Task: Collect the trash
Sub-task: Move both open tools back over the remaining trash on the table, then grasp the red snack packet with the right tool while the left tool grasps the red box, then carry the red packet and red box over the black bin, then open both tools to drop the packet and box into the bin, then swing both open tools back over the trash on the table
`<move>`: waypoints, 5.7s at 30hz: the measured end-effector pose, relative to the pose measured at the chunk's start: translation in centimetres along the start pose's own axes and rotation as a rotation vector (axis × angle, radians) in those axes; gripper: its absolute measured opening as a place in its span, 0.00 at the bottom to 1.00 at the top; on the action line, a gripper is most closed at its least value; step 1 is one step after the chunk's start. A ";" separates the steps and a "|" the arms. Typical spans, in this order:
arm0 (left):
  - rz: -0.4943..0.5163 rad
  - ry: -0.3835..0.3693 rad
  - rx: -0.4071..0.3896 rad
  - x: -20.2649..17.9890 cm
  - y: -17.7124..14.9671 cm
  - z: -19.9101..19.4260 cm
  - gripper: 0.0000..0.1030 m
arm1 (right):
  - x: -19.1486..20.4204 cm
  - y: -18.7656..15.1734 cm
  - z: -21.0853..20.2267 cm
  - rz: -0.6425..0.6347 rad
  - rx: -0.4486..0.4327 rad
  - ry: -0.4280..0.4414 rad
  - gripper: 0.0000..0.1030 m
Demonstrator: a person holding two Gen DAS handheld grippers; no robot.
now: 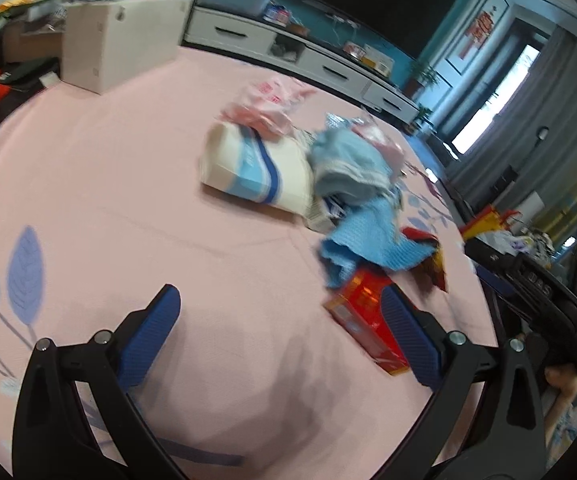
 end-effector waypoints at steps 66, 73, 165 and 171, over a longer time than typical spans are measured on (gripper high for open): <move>0.023 0.055 -0.090 -14.4 2.3 -3.2 0.61 | -3.6 3.9 -3.5 0.024 -0.004 -0.001 0.42; 0.062 0.020 -0.148 -17.1 3.6 -4.1 0.61 | -4.6 4.9 -6.1 0.039 -0.077 -0.006 0.42; 0.105 -0.072 -0.110 -15.0 6.5 0.0 0.97 | -14.9 7.5 -14.5 0.326 -0.400 -0.211 0.97; 0.057 0.030 -0.123 -7.4 5.5 -3.2 0.97 | -10.3 7.0 -13.3 0.199 -0.394 -0.207 0.97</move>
Point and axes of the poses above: each gripper's, at about its wrist camera, not at the fingertips, and z roughly the way its jaws point, x to its left, y to its top, the point moved 3 cm from there along z, roughly the way its jaws point, and after that the axes turned 13 degrees about z, right-handed, at the moved point
